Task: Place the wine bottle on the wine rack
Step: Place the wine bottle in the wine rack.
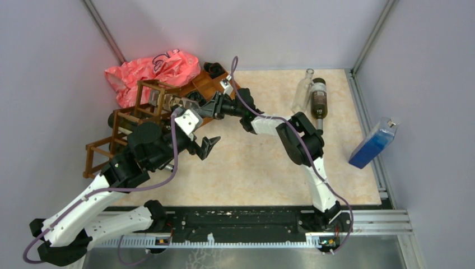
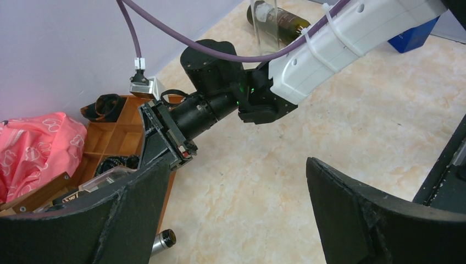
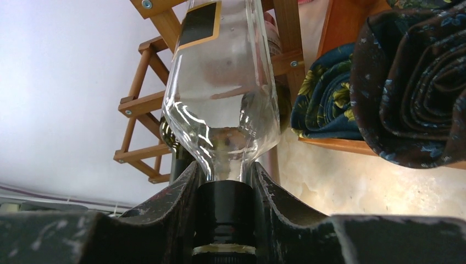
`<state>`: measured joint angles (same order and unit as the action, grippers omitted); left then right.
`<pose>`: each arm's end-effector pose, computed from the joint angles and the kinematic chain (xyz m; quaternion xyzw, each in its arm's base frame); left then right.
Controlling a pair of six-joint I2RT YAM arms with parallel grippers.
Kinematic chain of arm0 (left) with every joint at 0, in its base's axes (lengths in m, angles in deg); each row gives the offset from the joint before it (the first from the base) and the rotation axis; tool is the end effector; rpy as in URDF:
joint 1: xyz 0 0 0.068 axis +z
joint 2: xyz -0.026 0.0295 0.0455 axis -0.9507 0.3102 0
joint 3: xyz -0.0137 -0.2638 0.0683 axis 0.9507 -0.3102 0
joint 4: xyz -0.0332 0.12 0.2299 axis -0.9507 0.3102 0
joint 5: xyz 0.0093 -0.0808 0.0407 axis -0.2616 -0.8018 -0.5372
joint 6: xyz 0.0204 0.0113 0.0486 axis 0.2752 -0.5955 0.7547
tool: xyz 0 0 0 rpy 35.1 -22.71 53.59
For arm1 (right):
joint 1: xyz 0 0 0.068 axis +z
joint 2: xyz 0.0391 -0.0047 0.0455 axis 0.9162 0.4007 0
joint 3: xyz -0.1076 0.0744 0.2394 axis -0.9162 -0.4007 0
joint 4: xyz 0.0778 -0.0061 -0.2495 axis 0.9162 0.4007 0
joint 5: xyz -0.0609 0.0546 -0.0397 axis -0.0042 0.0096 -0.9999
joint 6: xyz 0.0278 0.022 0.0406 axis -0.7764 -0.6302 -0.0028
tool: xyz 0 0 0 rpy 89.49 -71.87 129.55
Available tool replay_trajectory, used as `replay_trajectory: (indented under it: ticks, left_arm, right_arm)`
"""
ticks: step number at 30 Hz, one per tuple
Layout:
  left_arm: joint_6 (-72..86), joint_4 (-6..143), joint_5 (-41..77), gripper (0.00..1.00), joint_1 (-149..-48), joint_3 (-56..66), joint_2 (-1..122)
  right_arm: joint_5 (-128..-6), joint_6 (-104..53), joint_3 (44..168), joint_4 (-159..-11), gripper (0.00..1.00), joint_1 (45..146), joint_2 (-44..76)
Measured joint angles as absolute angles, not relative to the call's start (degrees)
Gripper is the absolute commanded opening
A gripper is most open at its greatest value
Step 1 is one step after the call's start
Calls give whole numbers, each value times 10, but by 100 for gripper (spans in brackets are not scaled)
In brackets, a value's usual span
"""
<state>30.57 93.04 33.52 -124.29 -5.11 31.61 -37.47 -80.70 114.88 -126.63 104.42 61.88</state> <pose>0.1058 -0.1302 0.4137 0.3627 0.6566 -0.1865 0.6344 0.3824 0.3266 0.2019 -0.0778 0.7076 0.6550 0.2534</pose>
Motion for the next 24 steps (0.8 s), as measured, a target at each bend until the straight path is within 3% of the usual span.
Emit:
replay_trajectory:
  ticks: [24]
  left_arm:
    - [321, 930, 335, 99, -1243, -51, 322]
  right_arm:
    - [-405, -803, 1258, -1248, 0, 1068, 701]
